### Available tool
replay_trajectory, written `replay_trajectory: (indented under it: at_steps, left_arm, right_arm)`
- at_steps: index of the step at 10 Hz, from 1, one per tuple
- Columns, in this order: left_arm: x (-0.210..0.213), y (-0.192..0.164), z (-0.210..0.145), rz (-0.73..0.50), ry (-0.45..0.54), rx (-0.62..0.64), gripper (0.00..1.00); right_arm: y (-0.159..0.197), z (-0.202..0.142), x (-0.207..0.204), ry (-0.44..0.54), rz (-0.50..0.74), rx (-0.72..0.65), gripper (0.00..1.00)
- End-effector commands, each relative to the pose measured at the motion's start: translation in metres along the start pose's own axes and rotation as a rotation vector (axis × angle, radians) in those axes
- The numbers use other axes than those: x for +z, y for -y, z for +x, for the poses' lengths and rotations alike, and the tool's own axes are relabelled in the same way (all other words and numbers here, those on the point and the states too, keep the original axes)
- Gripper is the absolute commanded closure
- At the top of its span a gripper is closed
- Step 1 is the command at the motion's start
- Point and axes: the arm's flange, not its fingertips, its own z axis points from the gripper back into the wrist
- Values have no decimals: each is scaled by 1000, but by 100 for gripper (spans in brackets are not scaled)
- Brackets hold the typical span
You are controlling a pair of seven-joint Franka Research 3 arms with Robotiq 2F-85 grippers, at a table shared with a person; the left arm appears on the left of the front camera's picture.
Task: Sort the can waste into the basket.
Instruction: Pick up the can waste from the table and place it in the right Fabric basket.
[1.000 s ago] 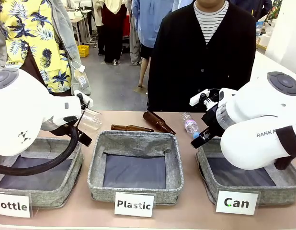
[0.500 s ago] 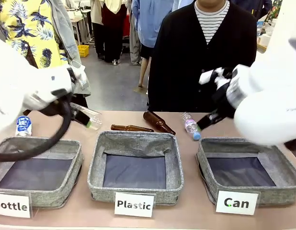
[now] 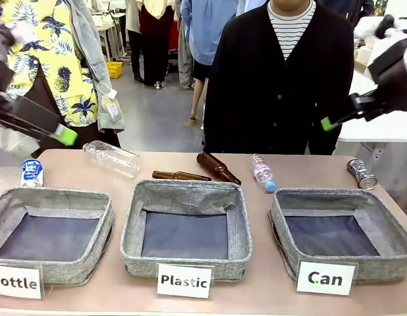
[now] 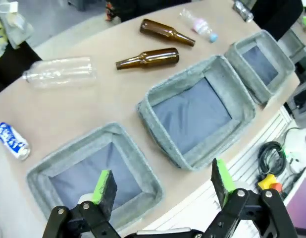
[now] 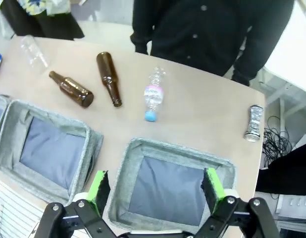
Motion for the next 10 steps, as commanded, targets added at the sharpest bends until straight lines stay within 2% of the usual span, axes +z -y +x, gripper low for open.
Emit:
replay_trajectory:
  at_steps: [1,2,3,4,5,6,7,8,9,10]
  left_arm:
    - [-15,9,4,-9,-21,-14,0]
    - [-15,9,4,-9,-21,-14,0]
    - [2,-2,-1,8,0,2,0]
    - [-5,2,5,-98,-70,-44,0]
    - [9,-7,2,-223,-71,-17,0]
    - [30,-33,-7,-352,-68,40,0]
    - [52,-70,-27,-502,-45,111,0]
    - [66,-104,-48,-670,-14,81,0]
    - [75,-135,-70,-777,40,131,0]
    - [79,-164,-96,-844,126,211,0]
  right_arm:
    - [-9,0,-5,-10,17,21,0]
    - [-9,0,-5,-10,17,21,0]
    - [1,0,-1,-2,-3,0,0]
    - [-5,0,-15,-61,-57,23,0]
    - [9,-3,-10,-125,-25,-8,0]
    - [41,-6,0,-199,12,-121,0]
    - [87,-16,15,-269,107,-276,0]
    - [126,-28,25,-300,235,-450,0]
    - [166,-44,34,-338,459,-588,0]
    - [205,-65,36,-327,565,-758,0]
